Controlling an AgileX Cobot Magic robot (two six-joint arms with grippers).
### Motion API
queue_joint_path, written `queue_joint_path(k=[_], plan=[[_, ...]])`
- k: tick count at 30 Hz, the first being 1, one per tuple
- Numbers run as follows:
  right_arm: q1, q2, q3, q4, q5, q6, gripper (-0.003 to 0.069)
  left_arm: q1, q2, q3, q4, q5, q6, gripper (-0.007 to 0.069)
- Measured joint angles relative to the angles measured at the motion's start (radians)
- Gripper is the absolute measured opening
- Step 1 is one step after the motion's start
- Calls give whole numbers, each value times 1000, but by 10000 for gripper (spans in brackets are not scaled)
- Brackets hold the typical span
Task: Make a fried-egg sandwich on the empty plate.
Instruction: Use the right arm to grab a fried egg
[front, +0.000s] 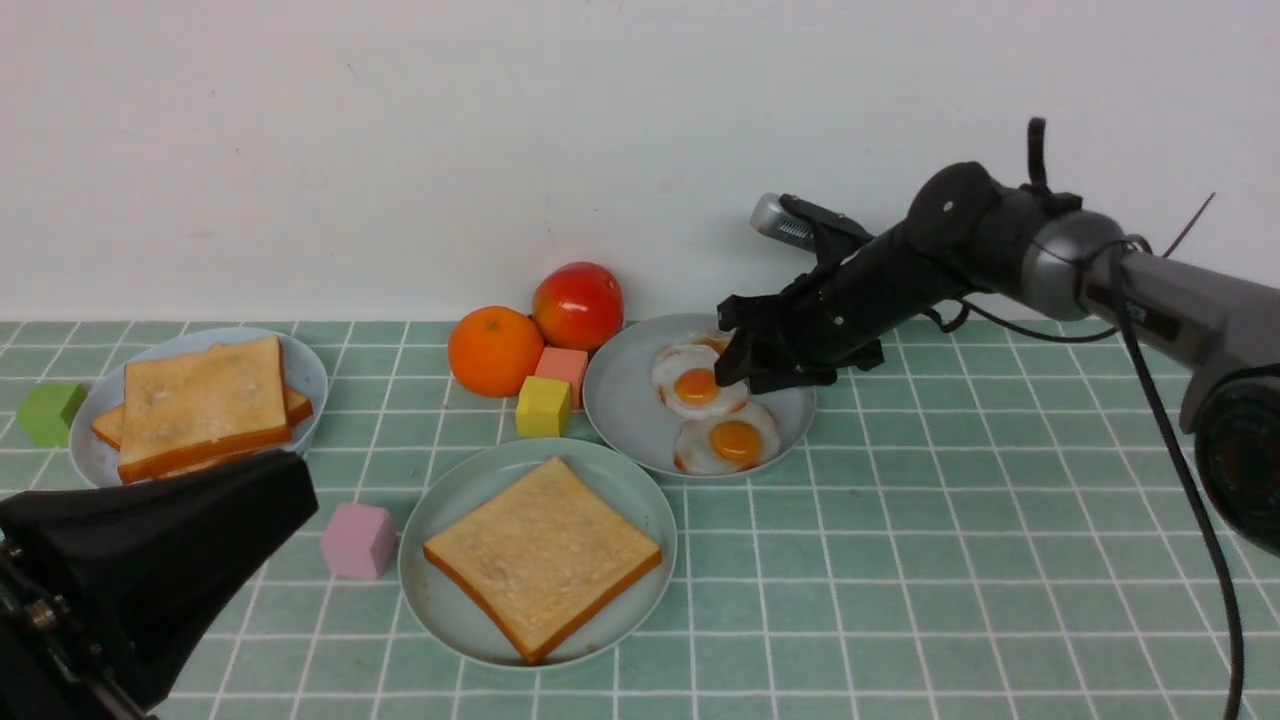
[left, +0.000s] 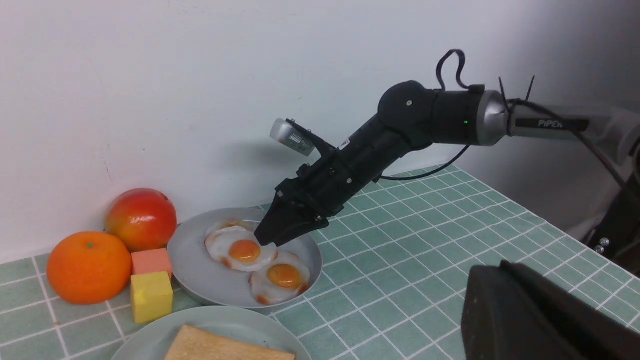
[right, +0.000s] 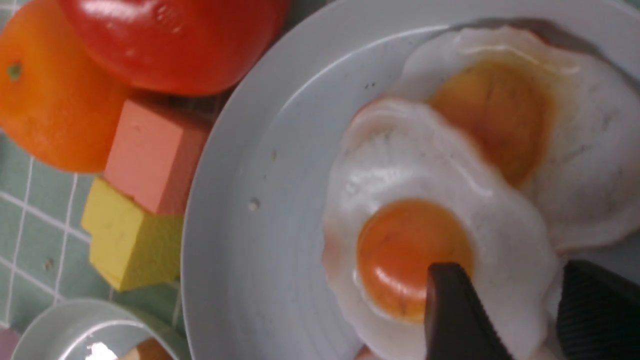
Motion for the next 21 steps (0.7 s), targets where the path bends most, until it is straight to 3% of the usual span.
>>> queue_joint_path(k=[21], plan=[[0, 28, -10, 38, -58, 8, 313, 0, 0, 0, 0, 0, -1, -13]])
